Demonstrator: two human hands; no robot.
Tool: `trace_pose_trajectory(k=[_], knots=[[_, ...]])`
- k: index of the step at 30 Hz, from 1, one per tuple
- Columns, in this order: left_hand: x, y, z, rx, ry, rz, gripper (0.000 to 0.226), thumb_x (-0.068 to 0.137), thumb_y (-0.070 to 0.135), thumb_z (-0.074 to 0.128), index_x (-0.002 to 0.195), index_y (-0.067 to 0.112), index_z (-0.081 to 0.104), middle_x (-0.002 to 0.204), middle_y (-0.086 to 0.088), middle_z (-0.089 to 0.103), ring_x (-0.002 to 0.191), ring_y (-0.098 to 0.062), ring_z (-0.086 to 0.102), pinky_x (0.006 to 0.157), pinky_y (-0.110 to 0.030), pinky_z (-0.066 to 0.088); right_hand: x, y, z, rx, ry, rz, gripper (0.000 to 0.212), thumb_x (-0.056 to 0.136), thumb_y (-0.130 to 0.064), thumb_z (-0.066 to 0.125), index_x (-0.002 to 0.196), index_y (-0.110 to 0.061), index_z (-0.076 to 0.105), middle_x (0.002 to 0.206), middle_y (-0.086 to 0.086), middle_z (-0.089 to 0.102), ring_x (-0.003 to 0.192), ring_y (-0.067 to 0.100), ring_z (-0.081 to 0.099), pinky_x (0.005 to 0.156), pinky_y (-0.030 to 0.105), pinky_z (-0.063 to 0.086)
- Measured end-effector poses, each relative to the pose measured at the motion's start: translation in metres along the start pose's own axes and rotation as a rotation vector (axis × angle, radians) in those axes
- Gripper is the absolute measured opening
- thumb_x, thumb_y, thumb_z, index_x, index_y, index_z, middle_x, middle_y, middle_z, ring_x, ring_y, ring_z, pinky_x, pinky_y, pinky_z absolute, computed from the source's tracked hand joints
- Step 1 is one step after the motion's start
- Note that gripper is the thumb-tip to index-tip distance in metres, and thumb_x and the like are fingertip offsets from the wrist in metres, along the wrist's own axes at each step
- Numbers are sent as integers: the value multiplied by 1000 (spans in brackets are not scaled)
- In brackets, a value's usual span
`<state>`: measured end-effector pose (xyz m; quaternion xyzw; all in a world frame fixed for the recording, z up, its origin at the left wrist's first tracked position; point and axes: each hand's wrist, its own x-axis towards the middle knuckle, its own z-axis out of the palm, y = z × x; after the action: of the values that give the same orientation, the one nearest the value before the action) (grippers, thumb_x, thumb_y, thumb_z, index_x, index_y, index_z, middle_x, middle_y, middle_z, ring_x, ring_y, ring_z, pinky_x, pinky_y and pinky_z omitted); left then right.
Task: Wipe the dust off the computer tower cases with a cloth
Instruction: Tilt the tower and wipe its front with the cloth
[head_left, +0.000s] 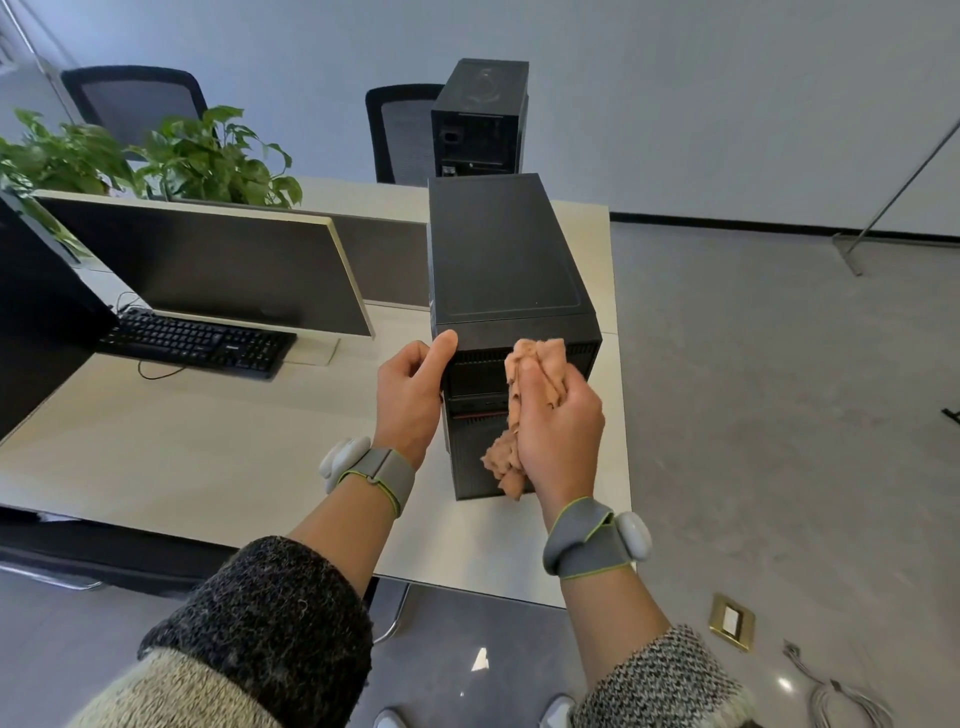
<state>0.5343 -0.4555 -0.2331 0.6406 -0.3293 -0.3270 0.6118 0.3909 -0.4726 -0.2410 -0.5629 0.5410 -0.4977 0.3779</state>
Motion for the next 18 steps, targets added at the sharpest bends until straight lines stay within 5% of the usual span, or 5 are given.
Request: trace_pose_trajectory(k=[5, 11, 15, 18], knots=[[-2, -1, -3, 13, -2, -7, 42, 103, 47, 57, 83, 10, 60, 80, -10, 58, 83, -16, 59, 75, -34, 52, -12, 36, 0, -38, -145, 253, 31, 105, -45, 59, 90, -21, 71, 86, -1, 70, 91, 24, 70, 80, 36, 57], [-1, 0, 1, 27, 18, -8, 52, 103, 48, 56, 96, -4, 63, 96, -25, 63, 90, -21, 63, 81, -39, 57, 2, -1, -8, 19, 10, 8, 30, 107, -48, 56, 102, -22, 70, 86, -10, 68, 84, 5, 67, 67, 15, 55], [-2, 3, -1, 32, 10, -9, 47, 104, 46, 56, 90, 1, 63, 88, -22, 61, 86, -19, 61, 78, -37, 55, -4, 33, -3, -7, -90, 207, 24, 107, -47, 55, 108, -28, 69, 102, -7, 71, 99, 14, 69, 94, 41, 60], [-5, 4, -1, 32, 5, -13, 41, 104, 43, 56, 84, 8, 61, 80, -10, 56, 82, -16, 57, 74, -34, 51, -6, 36, -9, -13, -112, 260, 21, 107, -44, 57, 102, -27, 69, 101, -4, 73, 101, 21, 70, 93, 40, 59]])
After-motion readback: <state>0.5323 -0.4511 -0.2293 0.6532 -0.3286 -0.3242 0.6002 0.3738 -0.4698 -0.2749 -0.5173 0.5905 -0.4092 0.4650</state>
